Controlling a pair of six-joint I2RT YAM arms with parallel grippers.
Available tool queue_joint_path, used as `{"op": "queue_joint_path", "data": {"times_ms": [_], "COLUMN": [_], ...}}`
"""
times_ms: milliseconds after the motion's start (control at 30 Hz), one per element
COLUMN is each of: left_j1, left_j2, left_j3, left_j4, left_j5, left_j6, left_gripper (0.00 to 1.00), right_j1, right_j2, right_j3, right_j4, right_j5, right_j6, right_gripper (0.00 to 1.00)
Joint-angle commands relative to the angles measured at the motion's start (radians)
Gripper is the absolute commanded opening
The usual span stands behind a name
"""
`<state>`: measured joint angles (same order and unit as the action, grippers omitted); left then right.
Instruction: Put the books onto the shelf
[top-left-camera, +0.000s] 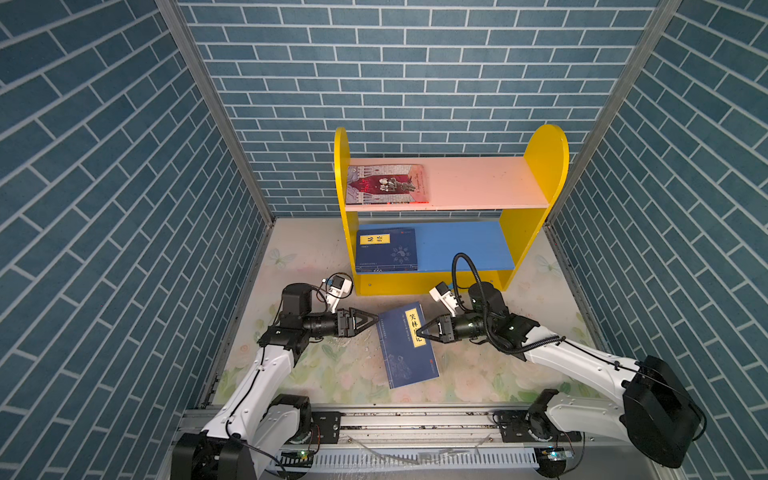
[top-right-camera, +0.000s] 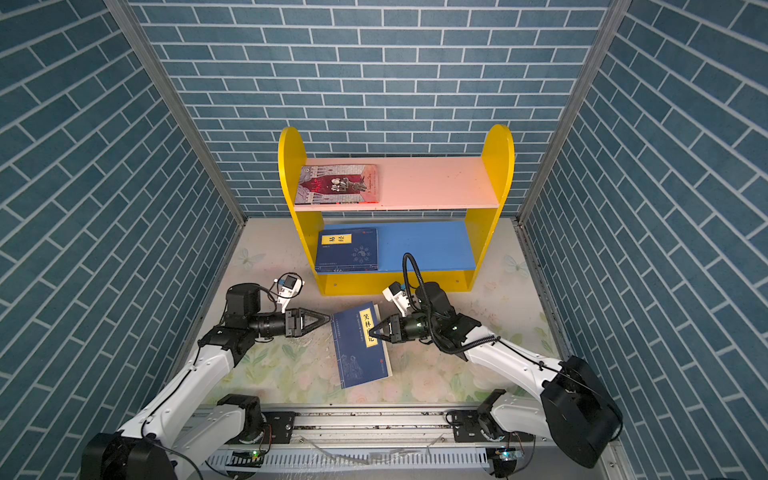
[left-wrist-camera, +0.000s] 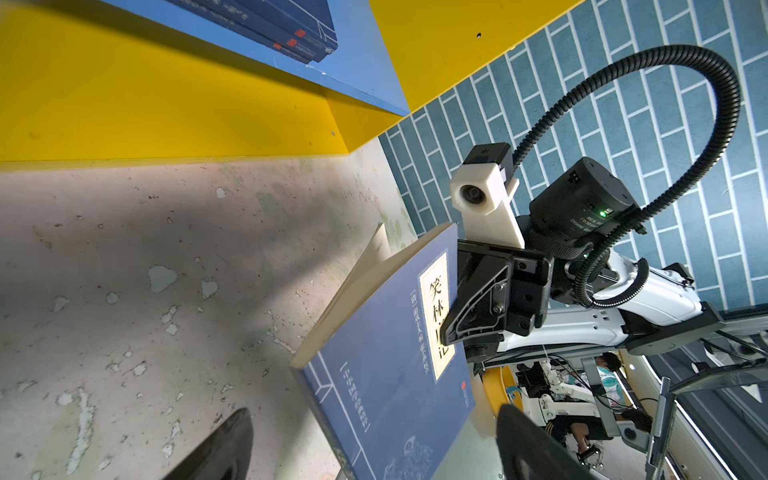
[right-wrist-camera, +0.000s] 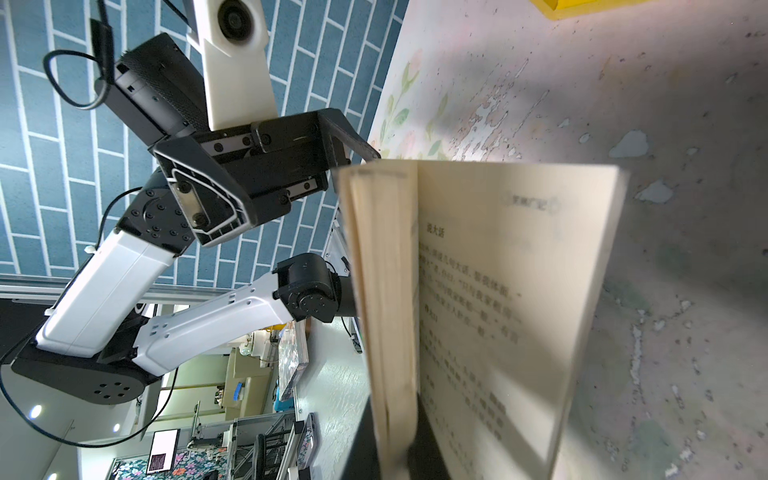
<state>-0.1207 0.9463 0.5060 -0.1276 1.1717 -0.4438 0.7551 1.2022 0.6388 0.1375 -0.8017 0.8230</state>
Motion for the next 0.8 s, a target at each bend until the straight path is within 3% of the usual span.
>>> {"op": "queue_joint_path", "data": {"times_ms": [0, 167, 567, 767], "left_j1": [-0.02, -0.05, -0.115, -0.116], "left_j2": [-0.004, 0.02, 0.092, 0.082], "left_j3": [-0.02, -0.012, 0.053, 0.061], "left_j4": [0.053, 0.101, 0.081, 0.087], "left_j5": [0.048, 0.089, 0.125, 0.101], "left_j6": [-0.039, -0.105, -0.119, -0.127], "left_gripper": [0.9, 0.86, 0.68, 0.48], "right_j1": [-0.01, -0.011, -0.014, -0.016], "right_j2": [-0.032, -0.015, 0.066, 0.117], "right_j3": [0.045, 0.069, 0.118, 0.135], "right_j4": [-0.012, 0.009, 0.101, 0.137], "right_j5": [-0.045, -0.068, -0.136, -0.169], "right_j6": [-0.047, -0.041, 0.001, 0.019], "right_gripper": [0.0, 0.0, 0.0, 0.0]}}
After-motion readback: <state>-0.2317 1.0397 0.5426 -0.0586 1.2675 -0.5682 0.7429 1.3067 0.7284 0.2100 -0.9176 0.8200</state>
